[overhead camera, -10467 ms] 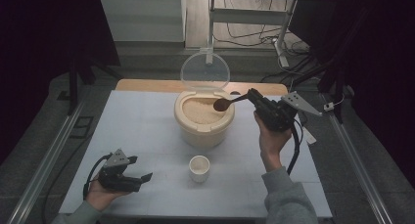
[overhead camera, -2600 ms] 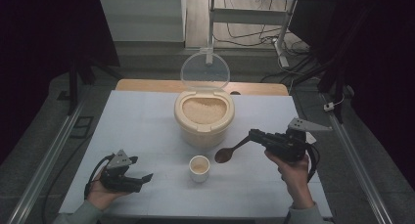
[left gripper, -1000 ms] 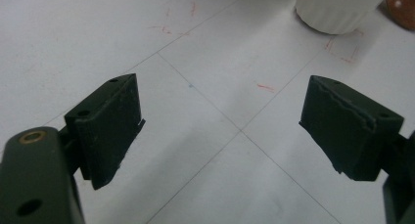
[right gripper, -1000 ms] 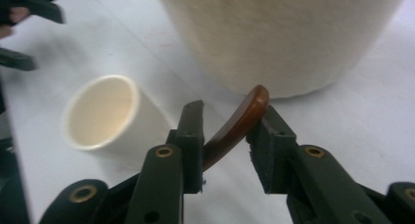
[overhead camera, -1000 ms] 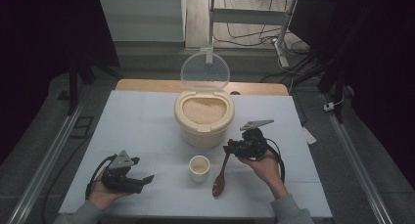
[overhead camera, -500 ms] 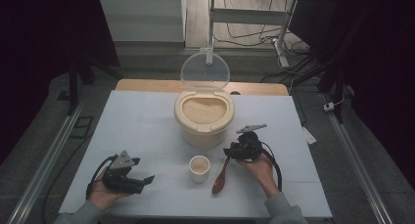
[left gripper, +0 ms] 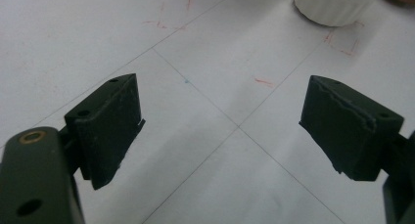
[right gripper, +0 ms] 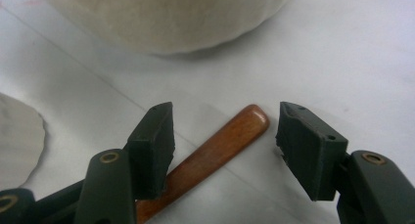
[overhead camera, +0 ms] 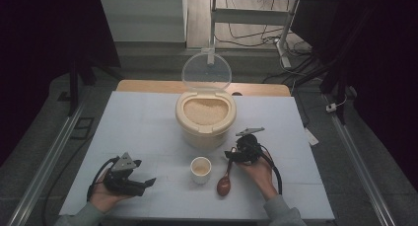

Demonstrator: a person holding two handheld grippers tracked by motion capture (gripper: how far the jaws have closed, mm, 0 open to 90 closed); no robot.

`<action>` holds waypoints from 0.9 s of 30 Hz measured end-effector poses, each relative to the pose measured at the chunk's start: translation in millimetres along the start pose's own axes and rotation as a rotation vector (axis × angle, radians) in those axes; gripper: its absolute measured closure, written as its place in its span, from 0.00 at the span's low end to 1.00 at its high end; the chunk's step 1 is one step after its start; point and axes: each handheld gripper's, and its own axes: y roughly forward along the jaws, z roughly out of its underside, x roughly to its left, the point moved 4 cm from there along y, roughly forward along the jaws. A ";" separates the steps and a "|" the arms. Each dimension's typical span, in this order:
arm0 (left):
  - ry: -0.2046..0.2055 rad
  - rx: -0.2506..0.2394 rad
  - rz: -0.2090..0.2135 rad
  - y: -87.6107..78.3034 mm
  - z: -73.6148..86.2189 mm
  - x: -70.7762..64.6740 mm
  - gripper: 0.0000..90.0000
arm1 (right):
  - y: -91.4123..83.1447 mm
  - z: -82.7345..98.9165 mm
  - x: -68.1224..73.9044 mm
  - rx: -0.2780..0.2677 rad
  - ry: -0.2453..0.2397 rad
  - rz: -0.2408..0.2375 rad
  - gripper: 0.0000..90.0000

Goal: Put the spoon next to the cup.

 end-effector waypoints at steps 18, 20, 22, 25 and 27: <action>-0.014 -0.023 -0.017 -3.0 -0.7 1.7 0.16 | -69.1 24.4 -6.7 -0.237 -0.168 -0.076 0.46; -0.014 -0.025 -0.017 -3.5 -0.8 1.7 0.16 | -75.6 30.3 -8.5 -0.255 -0.185 -0.071 0.46; -0.016 -0.027 -0.017 -3.9 -0.9 1.8 0.16 | -81.5 36.5 -11.4 -0.260 -0.199 -0.062 0.46; -0.018 -0.030 -0.017 -4.1 -1.0 1.2 0.16 | -89.3 45.9 -16.2 -0.274 -0.205 -0.056 0.45; -0.019 -0.030 -0.018 -3.9 -1.0 1.1 0.16 | -93.3 51.5 -19.0 -0.286 -0.209 -0.061 0.45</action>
